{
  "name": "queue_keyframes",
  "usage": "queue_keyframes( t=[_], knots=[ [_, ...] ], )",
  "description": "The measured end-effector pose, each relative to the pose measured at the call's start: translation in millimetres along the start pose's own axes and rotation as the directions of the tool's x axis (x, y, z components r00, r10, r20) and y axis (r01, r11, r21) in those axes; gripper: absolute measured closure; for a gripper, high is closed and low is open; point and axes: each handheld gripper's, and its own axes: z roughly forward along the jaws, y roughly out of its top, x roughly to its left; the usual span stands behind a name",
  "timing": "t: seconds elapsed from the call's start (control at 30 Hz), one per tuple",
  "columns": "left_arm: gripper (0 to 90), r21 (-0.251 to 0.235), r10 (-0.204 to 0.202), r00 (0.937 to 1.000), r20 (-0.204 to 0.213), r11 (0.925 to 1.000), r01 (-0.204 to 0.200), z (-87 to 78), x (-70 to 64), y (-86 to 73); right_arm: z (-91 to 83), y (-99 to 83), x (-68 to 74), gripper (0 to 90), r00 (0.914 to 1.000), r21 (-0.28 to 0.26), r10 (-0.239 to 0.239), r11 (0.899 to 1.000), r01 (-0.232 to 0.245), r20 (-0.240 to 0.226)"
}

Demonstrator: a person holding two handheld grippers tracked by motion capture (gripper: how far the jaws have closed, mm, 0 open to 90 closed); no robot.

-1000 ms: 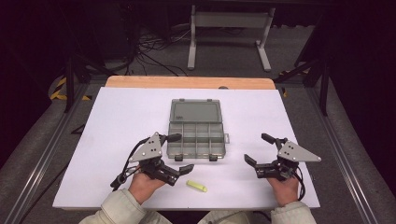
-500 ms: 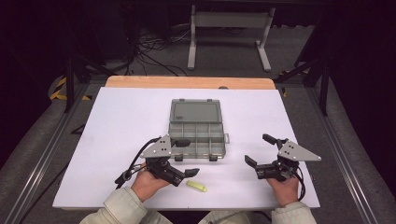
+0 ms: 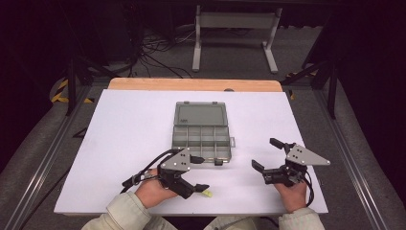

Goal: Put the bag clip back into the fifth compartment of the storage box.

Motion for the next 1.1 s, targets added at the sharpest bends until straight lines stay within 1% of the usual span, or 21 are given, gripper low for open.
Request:
queue_keyframes(
  t=[0.07, 0.1, 0.13, 0.17, 0.2, 0.23, 0.27, 0.33, 0.4, 0.43, 0.5, 0.57, 0.6, 0.63, 0.7, 0.77, 1.0, 1.1],
  knots=[
    [21.5, 0.027, 0.005, 0.9999, 0.012, 0.9996, -0.005, 2.2, -0.4, 0.3, 0.1, -0.1, -0.1, 0.8, 1.0, -0.002, 0.001, 1.0, -0.001, -0.001],
    [21.8, 0.027, 0.005, 0.9999, 0.012, 0.9996, -0.005, 2.2, -0.4, 0.3, 0.1, -0.1, -0.1, 0.8, 1.0, -0.002, 0.001, 1.0, -0.001, -0.001],
    [21.8, 0.047, 0.012, 0.9997, 0.021, 0.9988, -0.013, 3.8, -0.4, 0.7, 0.1, -0.1, -0.2, 0.8, 1.0, -0.001, 0.0, 1.0, 0.0, -0.001],
    [21.9, 0.062, 0.017, 0.9996, 0.02, 0.9979, -0.019, 5.1, -1.0, 0.8, 0.3, -0.2, -0.4, 0.8, 1.0, 0.0, -0.001, 1.0, 0.001, -0.005],
    [21.9, 0.069, 0.019, 0.9995, 0.026, 0.9974, -0.02, 6.1, -1.5, 0.8, 0.3, -0.2, -0.4, 0.8, 1.0, 0.0, -0.001, 1.0, 0.001, -0.005],
    [21.9, 0.089, 0.025, 0.9992, 0.029, 0.9956, -0.028, 7.6, -2.2, 1.0, 0.2, -0.2, -0.3, 0.9, 1.0, 0.001, 0.001, 1.0, -0.001, -0.005],
    [21.9, 0.097, 0.031, 0.9992, 0.023, 0.9947, -0.033, 8.5, -2.8, 1.3, 0.2, -0.2, -0.3, 0.9, 1.0, 0.003, 0.0, 1.0, 0.0, -0.004],
    [22.0, 0.109, 0.04, 0.9987, 0.031, 0.9931, -0.043, 10.3, -3.5, 1.8, 0.3, -0.3, -0.3, 0.9, 1.0, 0.003, 0.0, 1.0, 0.0, -0.004],
    [22.3, 0.131, 0.038, 0.9985, 0.039, 0.9905, -0.043, 11.7, -4.8, 2.2, 0.3, -0.3, -0.4, 0.9, 1.0, 0.004, 0.001, 1.0, -0.001, -0.005],
    [22.4, 0.14, 0.044, 0.9981, 0.042, 0.9888, -0.05, 12.8, -4.9, 2.4, 0.3, -0.4, -0.4, 1.0, 1.0, 0.005, 0.001, 1.0, -0.001, -0.005],
    [23.2, 0.159, 0.042, 0.9976, 0.055, 0.9859, -0.051, 15.1, -6.0, 2.0, 0.4, -0.5, -0.5, 1.0, 1.0, 0.005, 0.003, 1.0, -0.002, -0.007],
    [24.7, 0.172, 0.043, 0.9957, 0.082, 0.9834, -0.057, 17.8, -5.9, 1.6, 0.3, -0.5, -0.5, 1.0, 1.0, 0.006, 0.002, 1.0, -0.002, -0.006],
    [26.0, 0.189, 0.041, 0.9953, 0.087, 0.9803, -0.057, 18.8, -6.4, 1.5, 0.3, -0.5, -0.5, 1.0, 1.0, 0.006, 0.002, 1.0, -0.002, -0.006],
    [27.5, 0.2, 0.048, 0.9939, 0.1, 0.9776, -0.067, 19.9, -6.4, 1.5, 0.2, -0.5, -0.6, 1.0, 1.0, 0.006, 0.002, 1.0, -0.002, -0.006],
    [29.7, 0.222, 0.042, 0.9909, 0.128, 0.9726, -0.07, 22.9, -6.9, 0.8, 0.2, -0.6, -0.6, 1.1, 1.0, 0.007, 0.002, 1.0, -0.002, -0.006],
    [30.8, 0.247, 0.036, 0.9883, 0.148, 0.9663, -0.073, 26.1, -6.2, -0.6, 0.4, -0.7, -0.4, 1.1, 1.0, 0.009, 0.003, 1.0, -0.003, -0.006],
    [32.3, 0.31, 0.026, 0.9816, 0.189, 0.947, -0.084, 35.2, -8.0, -3.3, 0.4, -1.1, -0.5, 1.1, 0.9999, 0.009, 0.006, 1.0, -0.005, -0.009],
    [33.2, 0.339, 0.029, 0.9782, 0.206, 0.9354, -0.099, 38.7, -9.1, -4.3, 0.3, -1.1, -0.4, 1.2, 1.0, 0.012, 0.003, 1.0, -0.003, -0.009]
  ],
)
